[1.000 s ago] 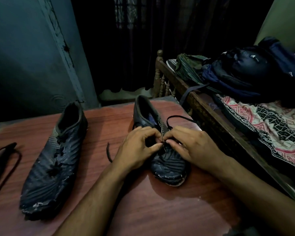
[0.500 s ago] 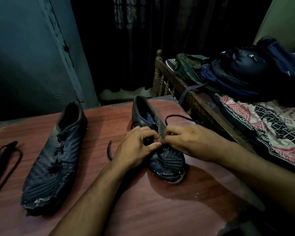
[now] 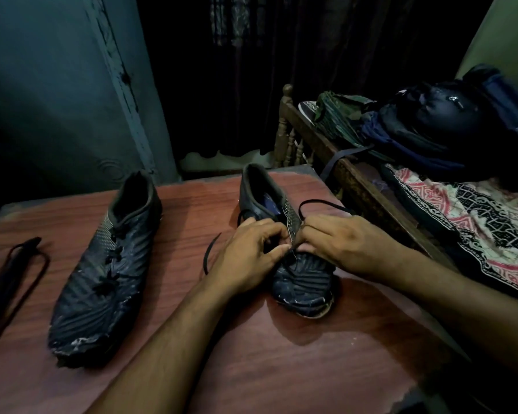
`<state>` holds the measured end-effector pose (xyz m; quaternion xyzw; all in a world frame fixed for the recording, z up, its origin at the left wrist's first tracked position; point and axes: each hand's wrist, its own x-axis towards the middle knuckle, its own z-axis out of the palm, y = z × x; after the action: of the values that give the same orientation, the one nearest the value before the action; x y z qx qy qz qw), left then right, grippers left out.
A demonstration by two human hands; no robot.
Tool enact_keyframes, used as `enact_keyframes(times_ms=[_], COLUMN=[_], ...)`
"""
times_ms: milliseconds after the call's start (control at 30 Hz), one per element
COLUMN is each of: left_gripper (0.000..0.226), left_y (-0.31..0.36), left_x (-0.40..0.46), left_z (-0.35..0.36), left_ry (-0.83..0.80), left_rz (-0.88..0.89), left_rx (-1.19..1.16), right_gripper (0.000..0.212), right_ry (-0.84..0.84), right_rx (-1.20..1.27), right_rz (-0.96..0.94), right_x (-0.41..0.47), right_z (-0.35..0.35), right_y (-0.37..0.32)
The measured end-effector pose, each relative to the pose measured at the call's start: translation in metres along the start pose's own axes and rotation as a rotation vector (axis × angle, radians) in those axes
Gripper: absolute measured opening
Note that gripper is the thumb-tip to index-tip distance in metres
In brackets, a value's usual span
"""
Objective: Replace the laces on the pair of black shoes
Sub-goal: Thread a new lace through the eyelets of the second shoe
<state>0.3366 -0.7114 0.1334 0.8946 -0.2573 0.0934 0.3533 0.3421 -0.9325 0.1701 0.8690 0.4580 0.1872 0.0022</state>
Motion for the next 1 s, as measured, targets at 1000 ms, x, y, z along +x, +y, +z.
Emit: enact_keyframes(times_ms=[1000], left_gripper=[0.006], left_y=[-0.002], left_x=[0.003], left_z=[0.003], left_ry=[-0.004], left_rz=[-0.022], left_rx=[0.003], right_gripper=[0.031], right_ry=[-0.061], right_rx=[0.169], right_rz=[0.297], right_x=[-0.004], right_z=[-0.004], right_y=[-0.027])
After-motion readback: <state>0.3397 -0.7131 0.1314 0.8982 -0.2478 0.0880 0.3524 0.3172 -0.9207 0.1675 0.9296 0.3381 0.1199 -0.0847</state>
